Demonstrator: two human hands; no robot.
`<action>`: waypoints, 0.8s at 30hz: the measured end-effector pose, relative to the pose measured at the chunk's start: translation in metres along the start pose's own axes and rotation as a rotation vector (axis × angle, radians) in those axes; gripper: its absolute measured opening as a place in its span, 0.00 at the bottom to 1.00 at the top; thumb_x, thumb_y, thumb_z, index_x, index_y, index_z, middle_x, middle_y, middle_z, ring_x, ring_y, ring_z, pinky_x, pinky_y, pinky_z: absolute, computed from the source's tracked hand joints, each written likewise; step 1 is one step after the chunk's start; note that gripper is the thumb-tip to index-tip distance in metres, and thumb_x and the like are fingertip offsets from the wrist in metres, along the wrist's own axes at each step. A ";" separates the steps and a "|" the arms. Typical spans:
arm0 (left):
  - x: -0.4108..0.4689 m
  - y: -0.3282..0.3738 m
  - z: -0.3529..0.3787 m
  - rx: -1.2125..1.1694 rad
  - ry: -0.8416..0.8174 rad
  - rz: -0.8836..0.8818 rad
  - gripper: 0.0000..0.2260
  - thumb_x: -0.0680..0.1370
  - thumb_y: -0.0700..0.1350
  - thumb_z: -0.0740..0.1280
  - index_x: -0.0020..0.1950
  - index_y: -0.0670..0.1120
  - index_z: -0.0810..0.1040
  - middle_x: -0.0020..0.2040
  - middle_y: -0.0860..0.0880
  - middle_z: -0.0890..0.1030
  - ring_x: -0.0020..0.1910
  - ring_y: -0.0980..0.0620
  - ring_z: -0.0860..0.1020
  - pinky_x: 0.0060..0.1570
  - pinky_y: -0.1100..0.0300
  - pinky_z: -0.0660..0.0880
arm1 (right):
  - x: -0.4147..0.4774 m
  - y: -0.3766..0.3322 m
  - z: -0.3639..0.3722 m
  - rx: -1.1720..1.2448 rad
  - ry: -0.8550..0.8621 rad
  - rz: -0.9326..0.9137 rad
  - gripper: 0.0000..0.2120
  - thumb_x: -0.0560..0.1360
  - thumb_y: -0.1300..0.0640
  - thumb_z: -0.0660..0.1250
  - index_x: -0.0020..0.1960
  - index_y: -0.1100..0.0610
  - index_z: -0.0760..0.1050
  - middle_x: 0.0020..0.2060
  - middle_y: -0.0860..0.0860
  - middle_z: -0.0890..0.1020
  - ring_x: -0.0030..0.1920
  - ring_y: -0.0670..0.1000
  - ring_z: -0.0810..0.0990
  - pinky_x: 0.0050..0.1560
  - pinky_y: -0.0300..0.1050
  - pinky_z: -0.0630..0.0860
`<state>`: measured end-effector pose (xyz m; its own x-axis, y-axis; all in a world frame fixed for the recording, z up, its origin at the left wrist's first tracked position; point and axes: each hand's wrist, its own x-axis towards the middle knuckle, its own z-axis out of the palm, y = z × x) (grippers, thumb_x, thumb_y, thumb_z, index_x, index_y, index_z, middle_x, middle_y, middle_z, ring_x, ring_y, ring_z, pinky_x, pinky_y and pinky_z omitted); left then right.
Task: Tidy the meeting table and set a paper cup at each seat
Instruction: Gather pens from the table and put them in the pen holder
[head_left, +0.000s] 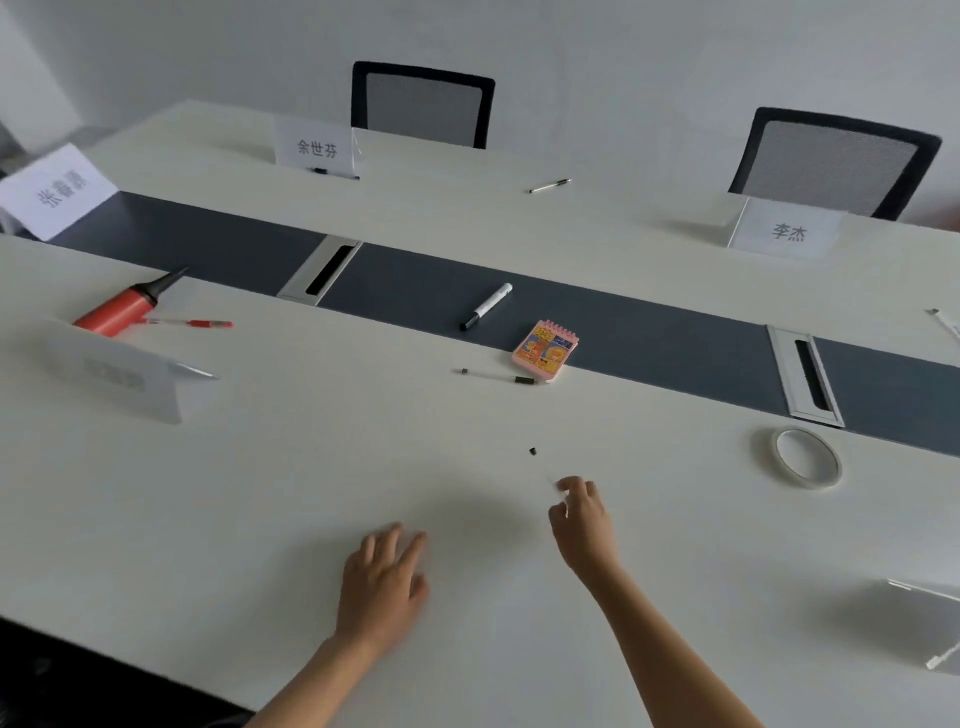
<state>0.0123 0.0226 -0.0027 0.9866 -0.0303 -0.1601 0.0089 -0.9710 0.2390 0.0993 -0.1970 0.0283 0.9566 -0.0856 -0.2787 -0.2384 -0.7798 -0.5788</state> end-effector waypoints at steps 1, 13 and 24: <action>0.006 -0.005 -0.003 -0.011 0.052 0.026 0.17 0.63 0.51 0.56 0.47 0.52 0.77 0.42 0.48 0.83 0.44 0.50 0.70 0.32 0.57 0.78 | 0.011 -0.009 0.001 -0.028 -0.033 -0.033 0.14 0.74 0.65 0.56 0.59 0.60 0.67 0.58 0.59 0.72 0.50 0.62 0.76 0.44 0.48 0.69; 0.055 -0.105 -0.033 0.000 0.004 -0.483 0.24 0.65 0.50 0.54 0.48 0.38 0.82 0.47 0.33 0.81 0.42 0.34 0.80 0.31 0.45 0.78 | 0.125 -0.094 0.003 -0.303 -0.100 -0.228 0.20 0.75 0.66 0.57 0.67 0.61 0.64 0.65 0.59 0.66 0.56 0.62 0.74 0.51 0.51 0.74; 0.056 -0.095 -0.012 -0.003 0.161 -0.606 0.22 0.72 0.48 0.53 0.59 0.40 0.77 0.60 0.36 0.78 0.57 0.36 0.76 0.52 0.46 0.74 | 0.163 -0.105 0.025 -0.327 -0.153 -0.214 0.23 0.74 0.70 0.57 0.68 0.60 0.61 0.65 0.60 0.66 0.58 0.62 0.72 0.50 0.52 0.75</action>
<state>0.0683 0.1162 -0.0224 0.8183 0.5617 -0.1220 0.5747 -0.8039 0.1533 0.2758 -0.1135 0.0246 0.9369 0.1739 -0.3033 0.0527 -0.9279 -0.3692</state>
